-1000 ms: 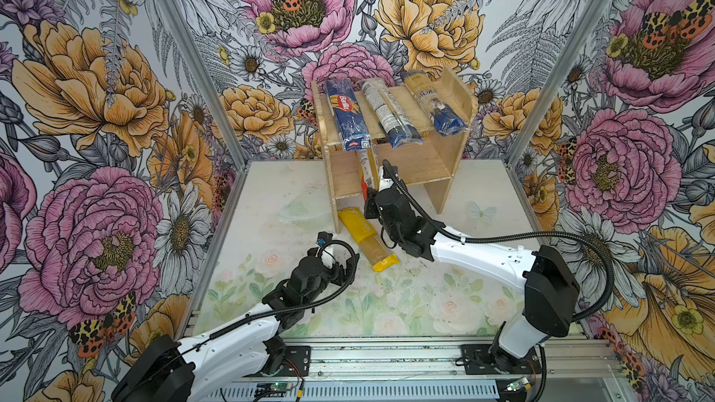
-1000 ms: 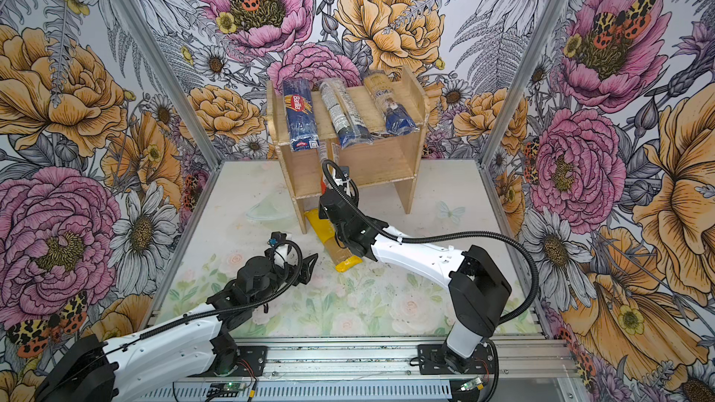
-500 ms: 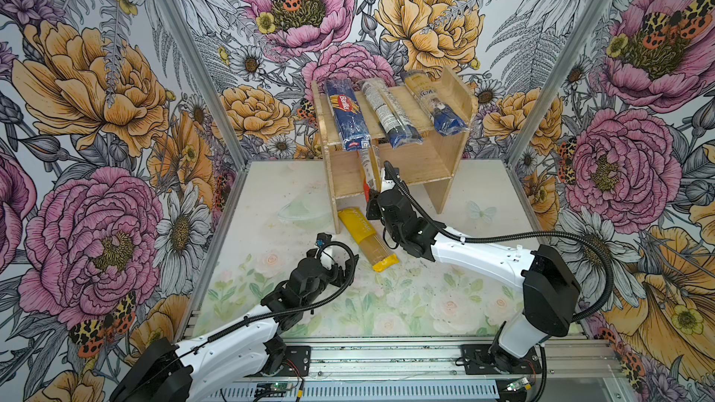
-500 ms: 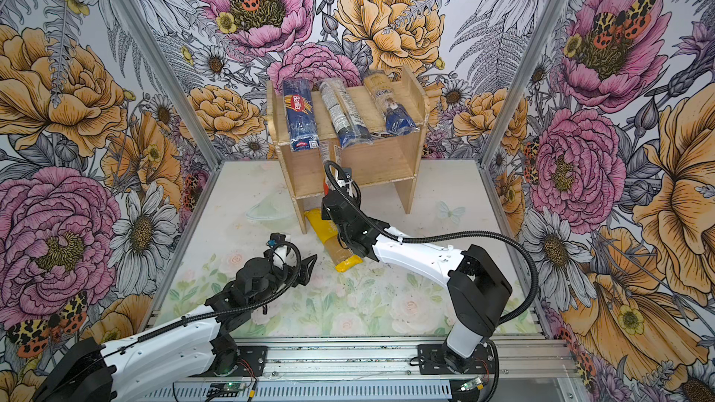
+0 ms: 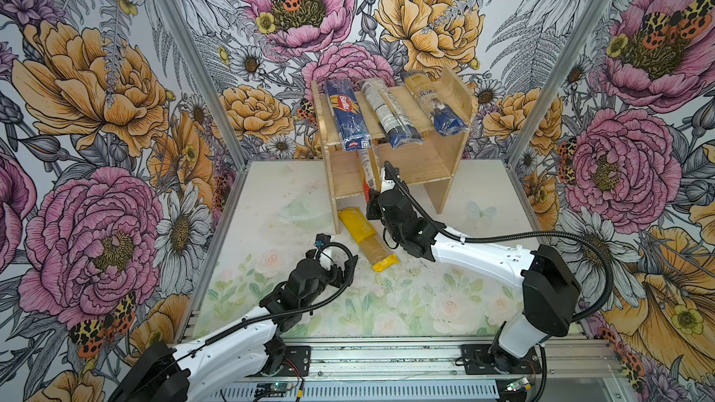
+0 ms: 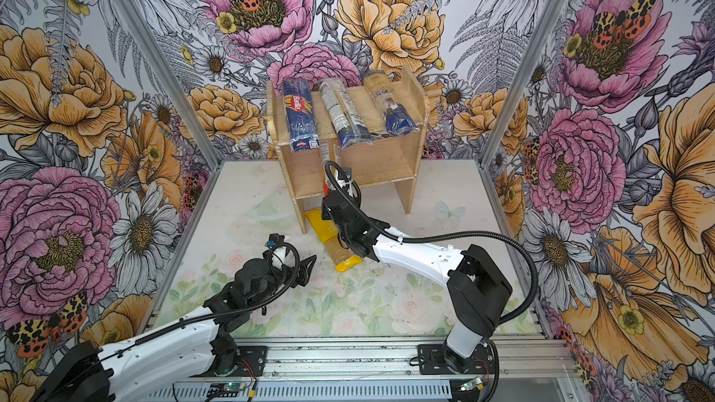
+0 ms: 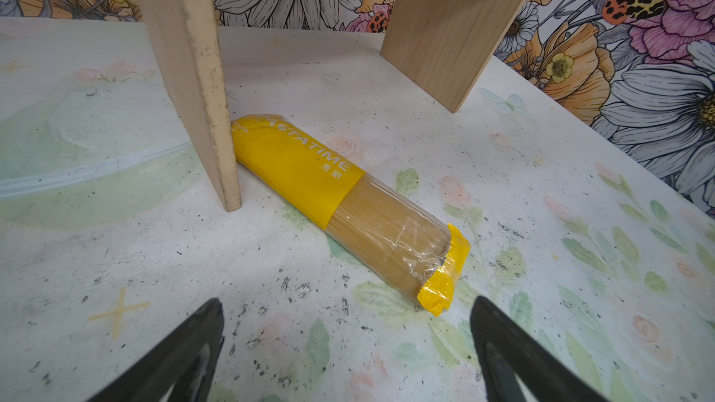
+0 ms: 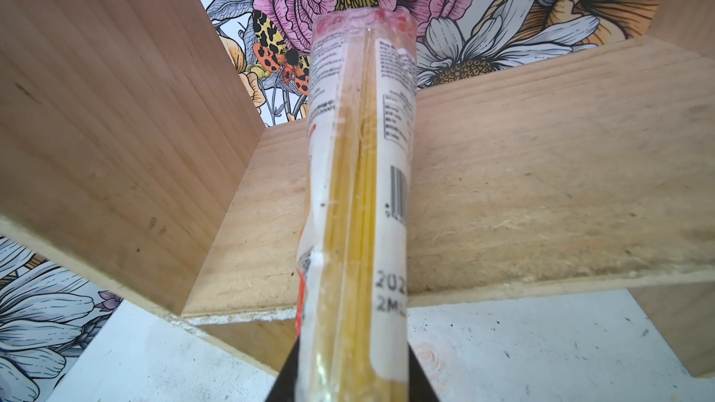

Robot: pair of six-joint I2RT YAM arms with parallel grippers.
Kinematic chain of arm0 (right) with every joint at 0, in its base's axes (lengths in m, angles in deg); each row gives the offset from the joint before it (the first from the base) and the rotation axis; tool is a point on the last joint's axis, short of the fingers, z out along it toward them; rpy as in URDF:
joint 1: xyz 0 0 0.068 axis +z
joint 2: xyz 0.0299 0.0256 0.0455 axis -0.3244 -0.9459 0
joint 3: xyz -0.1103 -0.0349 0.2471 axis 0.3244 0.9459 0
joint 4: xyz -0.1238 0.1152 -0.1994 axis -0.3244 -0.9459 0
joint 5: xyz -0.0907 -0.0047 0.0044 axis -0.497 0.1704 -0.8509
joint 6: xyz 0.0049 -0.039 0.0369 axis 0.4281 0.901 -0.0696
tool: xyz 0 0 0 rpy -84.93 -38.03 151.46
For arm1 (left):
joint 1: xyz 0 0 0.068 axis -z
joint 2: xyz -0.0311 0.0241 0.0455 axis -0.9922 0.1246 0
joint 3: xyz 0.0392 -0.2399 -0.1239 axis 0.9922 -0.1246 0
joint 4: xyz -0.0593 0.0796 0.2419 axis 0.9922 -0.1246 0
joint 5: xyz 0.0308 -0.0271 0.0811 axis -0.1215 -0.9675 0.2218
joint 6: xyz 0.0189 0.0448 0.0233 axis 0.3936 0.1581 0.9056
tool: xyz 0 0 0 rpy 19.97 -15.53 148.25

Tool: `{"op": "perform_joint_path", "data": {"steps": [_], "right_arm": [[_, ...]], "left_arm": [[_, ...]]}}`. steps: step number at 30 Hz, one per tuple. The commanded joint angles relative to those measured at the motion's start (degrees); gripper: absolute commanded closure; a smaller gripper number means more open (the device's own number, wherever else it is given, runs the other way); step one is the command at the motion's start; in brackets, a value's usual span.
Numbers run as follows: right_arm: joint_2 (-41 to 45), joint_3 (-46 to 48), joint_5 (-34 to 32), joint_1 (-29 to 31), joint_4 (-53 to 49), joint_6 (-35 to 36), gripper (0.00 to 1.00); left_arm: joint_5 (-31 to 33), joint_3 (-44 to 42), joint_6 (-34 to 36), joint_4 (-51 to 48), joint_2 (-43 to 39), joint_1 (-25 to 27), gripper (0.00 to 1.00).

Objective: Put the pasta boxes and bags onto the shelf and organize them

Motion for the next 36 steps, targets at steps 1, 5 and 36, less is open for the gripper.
{"op": "perform_joint_path", "data": {"steps": [1,5,36], "right_arm": [[2.1,-1.0,-0.2,-0.4,7.9,0.8,0.7],[2.1,-0.9,-0.2,-0.4,7.9,0.8,0.63],[4.4,0.9,-0.5,-0.6,7.6,3.2,0.44]], "left_arm": [[-0.5,-0.9,0.7,-0.2,-0.9,-0.7,0.01],[-0.5,-1.0,0.5,-0.1,-1.0,-0.7,0.01],[-0.4,-0.7,0.6,-0.7,-1.3,-0.9,0.01]]}}
